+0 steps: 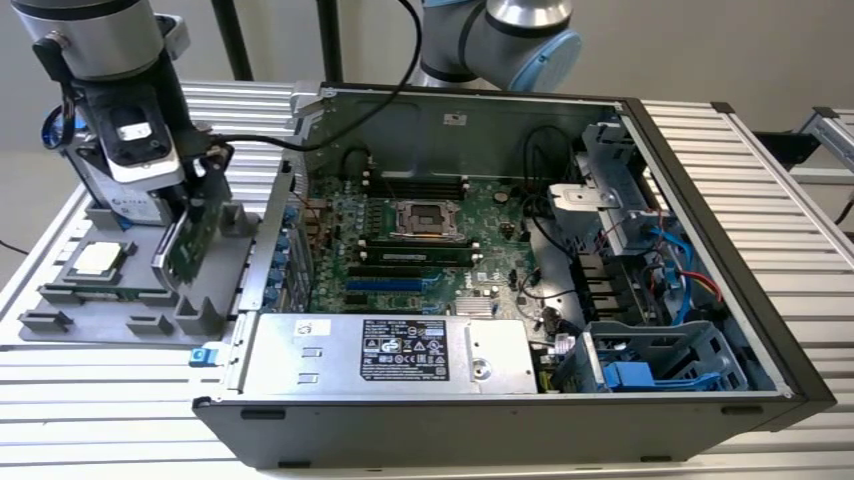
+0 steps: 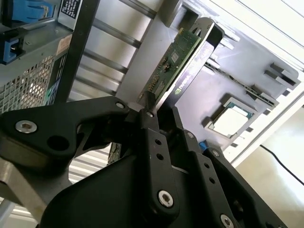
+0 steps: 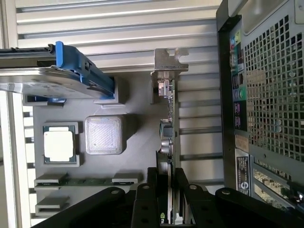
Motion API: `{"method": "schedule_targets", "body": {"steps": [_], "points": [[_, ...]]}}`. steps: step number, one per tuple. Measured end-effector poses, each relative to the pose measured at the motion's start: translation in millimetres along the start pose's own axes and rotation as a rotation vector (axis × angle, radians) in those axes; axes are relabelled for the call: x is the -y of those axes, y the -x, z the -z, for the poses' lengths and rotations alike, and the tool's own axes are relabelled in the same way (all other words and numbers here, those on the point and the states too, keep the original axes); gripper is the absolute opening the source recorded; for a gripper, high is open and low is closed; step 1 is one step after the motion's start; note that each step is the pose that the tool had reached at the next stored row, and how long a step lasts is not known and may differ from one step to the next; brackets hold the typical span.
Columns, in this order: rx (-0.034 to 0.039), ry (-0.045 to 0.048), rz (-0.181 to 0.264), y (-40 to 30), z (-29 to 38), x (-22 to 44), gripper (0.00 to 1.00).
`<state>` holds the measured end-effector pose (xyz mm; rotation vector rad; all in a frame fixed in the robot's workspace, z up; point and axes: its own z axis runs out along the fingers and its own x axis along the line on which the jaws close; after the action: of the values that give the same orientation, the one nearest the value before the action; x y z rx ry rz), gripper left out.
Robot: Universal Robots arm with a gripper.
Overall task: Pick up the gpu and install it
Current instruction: 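Pick up the gpu and move the gpu toward the slot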
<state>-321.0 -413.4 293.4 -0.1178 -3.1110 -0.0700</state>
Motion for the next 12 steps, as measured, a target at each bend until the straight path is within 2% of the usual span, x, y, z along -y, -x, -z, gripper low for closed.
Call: {"method": "schedule_targets", "body": {"steps": [12], "points": [[-0.001, -0.0007, 0.02, -0.4, 16.3, -0.7, 0.0]]}}
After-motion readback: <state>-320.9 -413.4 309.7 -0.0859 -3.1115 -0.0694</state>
